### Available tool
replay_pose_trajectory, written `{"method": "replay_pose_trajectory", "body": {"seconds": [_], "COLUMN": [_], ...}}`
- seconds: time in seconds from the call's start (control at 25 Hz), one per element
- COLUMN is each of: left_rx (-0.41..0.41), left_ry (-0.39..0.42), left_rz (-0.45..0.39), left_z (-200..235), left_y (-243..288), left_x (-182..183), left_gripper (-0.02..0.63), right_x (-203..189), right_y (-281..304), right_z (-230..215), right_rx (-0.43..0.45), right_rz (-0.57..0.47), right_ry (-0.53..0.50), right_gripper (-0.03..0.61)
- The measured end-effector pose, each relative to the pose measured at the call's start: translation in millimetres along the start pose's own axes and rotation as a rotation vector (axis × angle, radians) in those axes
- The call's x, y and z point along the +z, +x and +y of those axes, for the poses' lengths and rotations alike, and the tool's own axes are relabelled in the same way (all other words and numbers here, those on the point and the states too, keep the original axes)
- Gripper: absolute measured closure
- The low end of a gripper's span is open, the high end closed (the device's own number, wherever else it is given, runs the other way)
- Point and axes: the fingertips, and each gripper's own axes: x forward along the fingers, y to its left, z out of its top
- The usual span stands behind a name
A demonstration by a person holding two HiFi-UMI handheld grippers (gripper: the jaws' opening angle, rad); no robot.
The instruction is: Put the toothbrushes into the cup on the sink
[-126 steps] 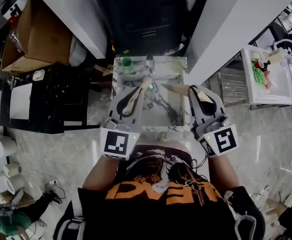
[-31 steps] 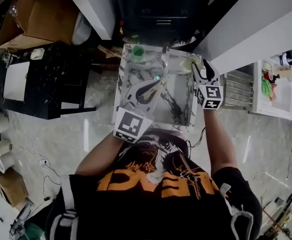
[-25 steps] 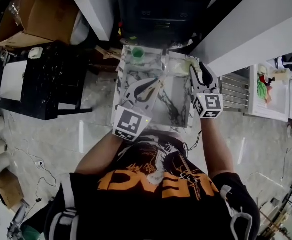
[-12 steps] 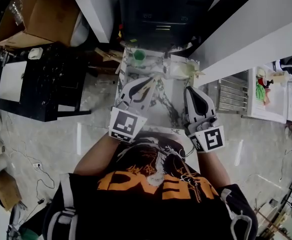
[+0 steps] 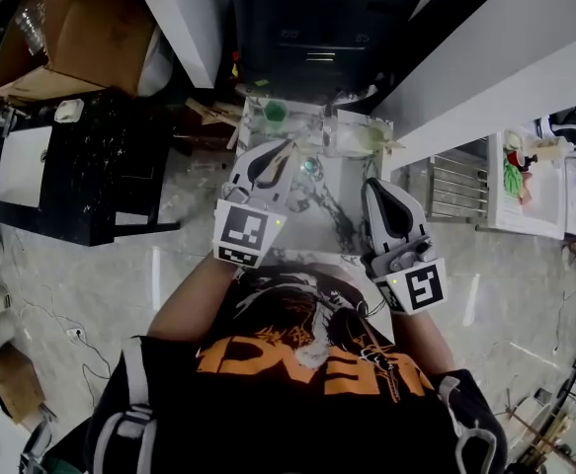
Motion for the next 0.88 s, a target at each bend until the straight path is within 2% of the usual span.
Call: {"method": "replay_pose_trajectory", "body": {"seconds": [0.44, 0.88], "left_rx": [0.087, 0.157], "left_ry": [-0.018, -0.032], "left_rz": [0.013, 0.102], "left_z": [50.8, 97.7], "left_y": [22.8, 59.4], "left_x": [-12.6, -71.4], "left_gripper": [0.575, 0.575], "right_x": [-18.5, -32.3], "right_y": [32.8, 80.9], "right_z": [3.4, 26.5], "right_rx": [0.038, 0.137], "right_rz": [0.067, 0.112], "right_ry": [-0.011, -0.035], "right_gripper": [0.565, 0.565]}}
